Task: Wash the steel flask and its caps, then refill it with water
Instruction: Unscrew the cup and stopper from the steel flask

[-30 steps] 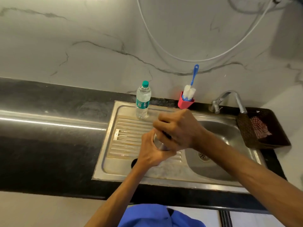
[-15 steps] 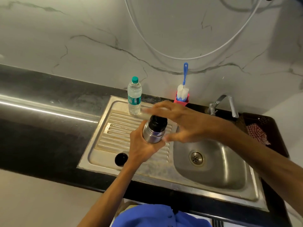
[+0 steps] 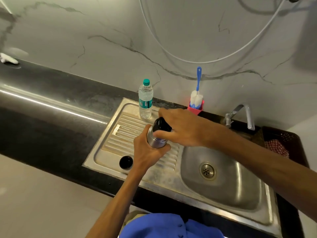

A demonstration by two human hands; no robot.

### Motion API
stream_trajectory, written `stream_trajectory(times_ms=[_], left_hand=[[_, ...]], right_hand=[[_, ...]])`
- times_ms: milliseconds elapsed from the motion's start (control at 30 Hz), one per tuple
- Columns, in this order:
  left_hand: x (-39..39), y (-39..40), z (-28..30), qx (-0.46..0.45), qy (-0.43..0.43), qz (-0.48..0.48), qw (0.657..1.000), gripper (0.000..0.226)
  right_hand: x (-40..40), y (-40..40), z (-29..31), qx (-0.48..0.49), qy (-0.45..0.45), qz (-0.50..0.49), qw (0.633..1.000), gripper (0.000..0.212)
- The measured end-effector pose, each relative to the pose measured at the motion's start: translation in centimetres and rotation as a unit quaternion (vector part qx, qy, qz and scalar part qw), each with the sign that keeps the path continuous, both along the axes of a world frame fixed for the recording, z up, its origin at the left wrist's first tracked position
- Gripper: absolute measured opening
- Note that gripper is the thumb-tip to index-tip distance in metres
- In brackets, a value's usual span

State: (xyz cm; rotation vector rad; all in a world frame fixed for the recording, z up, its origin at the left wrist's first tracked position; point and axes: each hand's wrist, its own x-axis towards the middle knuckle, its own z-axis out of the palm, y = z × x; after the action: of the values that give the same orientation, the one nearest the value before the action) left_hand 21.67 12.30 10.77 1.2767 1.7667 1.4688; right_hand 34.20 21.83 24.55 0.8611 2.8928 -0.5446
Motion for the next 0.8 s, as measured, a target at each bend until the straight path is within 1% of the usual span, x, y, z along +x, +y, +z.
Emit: stream_trajectory(times_ms=[33,67,100,133,167,200,233,267,300,367,400,467,500,567,633,733,800], left_hand=[[-0.2,-0.2,-0.1,-0.003,-0.006,0.007,1.0,0.062],[-0.4,-0.4,-0.2,-0.004,-0.01,0.01,1.0,0.067],[-0.7,-0.6,-0.3,-0.006,-0.011,0.01,1.0,0.069],[-0.9,-0.8,-0.2,-0.007,-0.011,0.012,1.0,0.067],[-1.2,-0.9,-0.1,-0.007,-0.01,0.014,1.0,0.061],[-1.4,-1.0,0.0,-0.005,-0.006,0.013,1.0,0.057],[-1.6,-1.0,0.1,-0.002,0.0,0.008,1.0,0.055],[-1.8,-1.1,0.2,-0.001,0.008,-0.001,1.0,0.054],[-2.1,-1.1,0.2,-0.003,0.014,-0.009,1.0,0.054],[-2.8,-1.3,0.1,-0.007,0.017,-0.015,1.0,0.054],[-3.2,-1.4,0.0,-0.006,0.017,-0.013,1.0,0.056],[-4.3,-1.6,-0.2,-0.004,0.022,-0.007,1.0,0.059],[-4.9,-1.8,-0.4,-0.004,0.023,-0.001,1.0,0.06],[-6.2,-2.2,-0.6,-0.007,0.021,0.009,1.0,0.06],[-7.9,-2.8,-0.9,-0.014,0.02,0.015,1.0,0.057],[-11.2,-4.0,-1.3,-0.027,0.007,0.042,0.999,0.056],[-13.9,-4.8,-1.4,-0.035,-0.002,0.065,0.997,0.059]], right_hand=[[-0.2,0.3,0.3,-0.023,0.014,0.046,0.999,0.034],[-0.2,0.8,0.6,-0.038,0.026,0.093,0.995,0.043],[-0.1,1.1,0.6,-0.056,0.034,0.119,0.991,0.054],[-0.1,1.2,0.6,-0.069,0.044,0.114,0.99,0.061],[-0.4,1.0,0.7,-0.069,0.049,0.084,0.993,0.066],[-0.7,0.7,0.6,-0.047,0.04,0.043,0.997,0.067],[-1.1,0.4,0.5,-0.008,0.015,0.013,1.0,0.065],[-1.5,0.3,0.3,0.028,-0.001,0.007,1.0,0.06],[-1.9,0.1,0.2,0.046,0.006,0.025,0.999,0.053],[-2.6,0.0,0.3,0.033,0.051,0.075,0.995,0.042],[-2.7,0.2,0.4,0.022,0.069,0.1,0.992,0.041],[-2.8,0.6,0.8,0.011,0.101,0.129,0.986,0.047],[-3.0,0.6,1.2,0.003,0.128,0.127,0.984,0.049],[-3.4,0.5,1.8,-0.018,0.203,0.084,0.975,0.047],[-3.6,0.3,1.5,-0.027,0.246,0.014,0.969,0.047],[-4.3,-0.8,-1.1,-0.049,0.259,-0.093,0.96,0.054],[-5.5,-1.9,-4.1,-0.08,0.242,-0.131,0.958,0.06]])
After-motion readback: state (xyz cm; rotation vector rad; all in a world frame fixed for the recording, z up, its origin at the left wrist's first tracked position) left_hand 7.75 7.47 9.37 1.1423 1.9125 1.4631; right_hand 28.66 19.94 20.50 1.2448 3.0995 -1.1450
